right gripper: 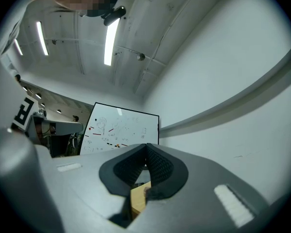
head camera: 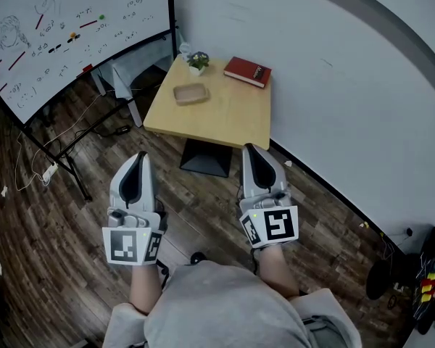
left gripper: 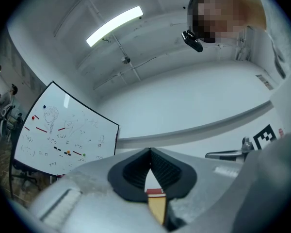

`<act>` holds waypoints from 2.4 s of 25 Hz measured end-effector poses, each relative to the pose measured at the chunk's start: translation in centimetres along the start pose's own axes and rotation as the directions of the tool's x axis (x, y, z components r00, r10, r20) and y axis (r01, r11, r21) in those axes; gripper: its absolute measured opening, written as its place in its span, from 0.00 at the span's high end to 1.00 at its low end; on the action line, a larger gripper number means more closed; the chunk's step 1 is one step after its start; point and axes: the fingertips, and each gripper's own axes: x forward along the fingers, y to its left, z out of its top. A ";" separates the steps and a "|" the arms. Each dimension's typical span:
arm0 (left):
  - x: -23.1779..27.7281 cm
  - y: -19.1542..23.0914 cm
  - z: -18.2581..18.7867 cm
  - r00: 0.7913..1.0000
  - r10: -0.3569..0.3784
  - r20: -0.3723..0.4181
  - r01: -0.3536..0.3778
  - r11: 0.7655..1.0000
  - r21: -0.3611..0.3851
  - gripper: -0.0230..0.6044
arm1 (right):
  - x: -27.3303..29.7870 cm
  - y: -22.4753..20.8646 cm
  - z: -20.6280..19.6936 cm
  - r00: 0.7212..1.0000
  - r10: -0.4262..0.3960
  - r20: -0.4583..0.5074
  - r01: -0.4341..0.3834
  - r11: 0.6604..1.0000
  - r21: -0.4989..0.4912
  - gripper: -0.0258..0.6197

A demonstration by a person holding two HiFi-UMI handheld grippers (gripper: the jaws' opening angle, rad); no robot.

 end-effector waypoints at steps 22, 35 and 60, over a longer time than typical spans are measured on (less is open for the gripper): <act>4.6 4.2 -3.4 0.999 -0.028 -0.021 0.028 0.999 -0.036 0.96 | 5.5 -0.4 -3.2 0.999 -0.031 -0.042 0.030 0.999 -0.022 0.96; 12.5 7.9 -5.5 0.999 0.039 0.000 -0.039 0.999 -0.037 0.96 | 14.5 -4.6 -4.2 1.000 0.000 -0.014 0.000 1.000 -0.023 0.96; 24.9 10.9 -9.2 0.988 0.151 0.014 -0.151 0.988 0.001 0.96 | 28.2 -12.0 -7.2 0.993 0.119 0.021 -0.119 0.993 0.009 0.96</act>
